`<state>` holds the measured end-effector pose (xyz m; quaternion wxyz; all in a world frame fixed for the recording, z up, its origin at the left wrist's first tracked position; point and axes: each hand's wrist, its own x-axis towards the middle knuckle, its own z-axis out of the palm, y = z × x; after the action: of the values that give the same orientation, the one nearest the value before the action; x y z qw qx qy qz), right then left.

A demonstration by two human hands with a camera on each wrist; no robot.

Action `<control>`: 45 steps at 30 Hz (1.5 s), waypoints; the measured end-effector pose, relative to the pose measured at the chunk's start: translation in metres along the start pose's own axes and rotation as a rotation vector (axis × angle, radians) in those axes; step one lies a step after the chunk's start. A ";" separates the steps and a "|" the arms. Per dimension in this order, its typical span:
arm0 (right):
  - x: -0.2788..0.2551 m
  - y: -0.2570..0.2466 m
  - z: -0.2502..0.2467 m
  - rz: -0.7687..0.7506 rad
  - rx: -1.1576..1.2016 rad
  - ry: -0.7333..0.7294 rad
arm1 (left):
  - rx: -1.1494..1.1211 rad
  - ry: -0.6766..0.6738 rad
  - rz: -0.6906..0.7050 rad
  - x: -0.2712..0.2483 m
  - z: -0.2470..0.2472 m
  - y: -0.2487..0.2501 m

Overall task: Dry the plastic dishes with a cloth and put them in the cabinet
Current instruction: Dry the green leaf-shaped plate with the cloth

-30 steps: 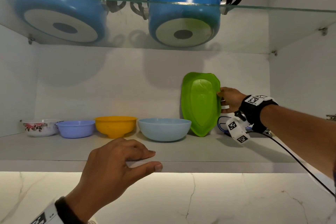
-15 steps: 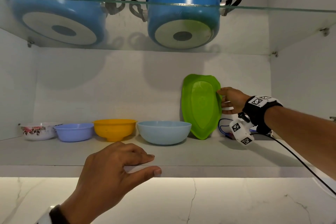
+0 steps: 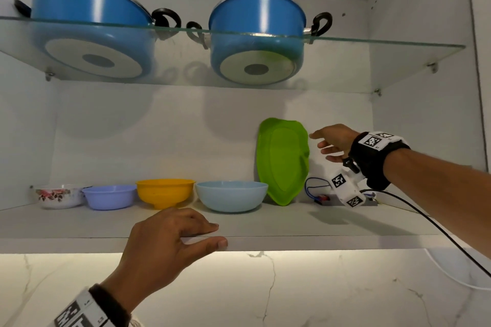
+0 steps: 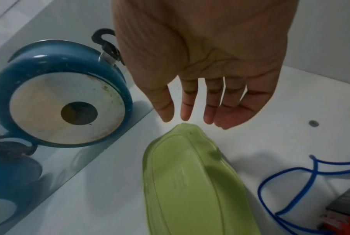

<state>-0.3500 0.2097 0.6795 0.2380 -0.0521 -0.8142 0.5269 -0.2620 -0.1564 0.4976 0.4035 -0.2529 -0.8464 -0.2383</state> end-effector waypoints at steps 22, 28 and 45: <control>0.017 0.060 -0.017 0.157 -0.762 -0.230 | -0.021 -0.008 -0.137 -0.003 -0.005 0.010; 0.064 0.085 -0.022 0.146 -0.898 -0.363 | -0.044 -0.011 -0.148 0.000 -0.006 0.013; -0.002 0.076 -0.053 0.384 -0.848 -0.250 | 0.035 -0.060 -0.114 -0.005 -0.008 0.009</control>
<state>-0.3372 0.2864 0.6289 -0.0054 -0.2303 -0.9554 0.1848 -0.2488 -0.1552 0.4994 0.3681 -0.2044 -0.8751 -0.2385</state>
